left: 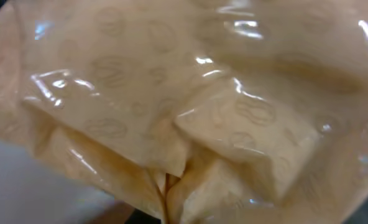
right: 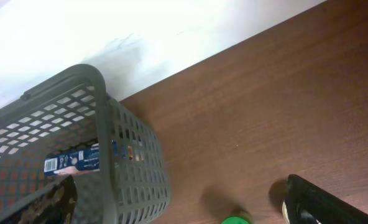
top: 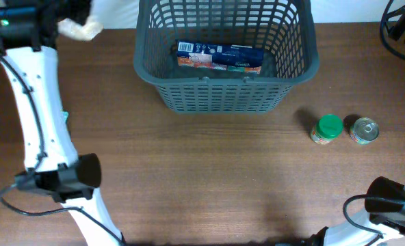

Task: Pack container
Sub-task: 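Carry the tan bag into the basket and release it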

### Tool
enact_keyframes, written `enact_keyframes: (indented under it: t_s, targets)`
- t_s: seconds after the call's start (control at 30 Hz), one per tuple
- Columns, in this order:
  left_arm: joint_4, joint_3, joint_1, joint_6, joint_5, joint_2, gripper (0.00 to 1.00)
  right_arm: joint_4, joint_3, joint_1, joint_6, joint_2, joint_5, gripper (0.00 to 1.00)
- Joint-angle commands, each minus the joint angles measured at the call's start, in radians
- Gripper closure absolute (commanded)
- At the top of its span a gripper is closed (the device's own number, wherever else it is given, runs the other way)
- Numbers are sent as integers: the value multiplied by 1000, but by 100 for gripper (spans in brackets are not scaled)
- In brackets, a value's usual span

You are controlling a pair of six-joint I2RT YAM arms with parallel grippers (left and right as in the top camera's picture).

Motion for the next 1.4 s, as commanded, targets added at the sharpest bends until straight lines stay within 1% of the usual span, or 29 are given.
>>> enact_keyframes:
  t_s: [0.0, 0.07, 0.17, 0.2, 0.3, 0.33, 0.37, 0.47, 0.53, 0.63, 0.67, 0.7, 0.77, 0.83, 0.97, 1.1, 1.2, 1.3, 1.33, 1.37]
  targets:
    - [5, 53, -113, 398, 232, -49, 98, 3, 4, -5, 0, 2, 6, 1]
    - [5, 44, -167, 491, 284, -44, 98, 3, 4, -5, 0, 2, 6, 1]
    - [6, 27, -240, 633, 292, -24, 98, 3, 4, -5, 0, 2, 6, 1]
    - [6, 22, -269, 650, 291, -10, 98, 3, 4, -5, 0, 2, 6, 1]
    - [6, 10, -331, 650, 288, 40, 98, 3, 4, -5, 0, 2, 6, 1]
    - [10, 6, -356, 649, 266, 73, 98, 3, 4, -5, 0, 2, 6, 1]
    - [15, 6, -370, 634, 245, 93, 98, 3, 4, -5, 0, 2, 6, 1]
    - [43, 6, -422, 527, 109, 164, 98, 3, 4, -5, 0, 2, 6, 1]
    - [42, 5, -464, 469, -14, 205, 98, 3, 4, -5, 0, 2, 5, 1]
    - [29, 5, -525, 435, -156, 257, 98, 3, 4, -5, 0, 2, 6, 1]
    - [9, 5, -552, 429, -226, 289, 98, 3, 4, -5, 0, 2, 6, 1]
    - [-3, 5, -562, 427, -237, 304, 99, 3, 4, -5, 0, 2, 6, 1]
    - [-31, 5, -580, 420, -214, 336, 98, 3, 4, -5, 0, 2, 6, 1]
    - [-41, 5, -599, 367, -215, 372, 98, 3, 4, -5, 0, 2, 6, 1]
    - [-48, 4, -621, 336, -215, 406, 99, 3, 4, -5, 0, 2, 6, 1]
    - [-69, -1, -628, 237, -211, 422, 98, 3, 4, -5, 0, 2, 6, 1]
    - [-109, -1, -630, 229, -155, 422, 98, 3, 4, -5, 0, 2, 6, 1]
    - [-119, -1, -630, 229, -136, 423, 98, 3, 4, -5, 0, 2, 6, 1]
    - [-118, -2, -630, 229, -136, 423, 97, 3, 4, -5, 0, 2, 6, 1]
    - [-117, -1, -630, 229, -136, 423, 78, 3, 4, -5, 0, 2, 5, 1]
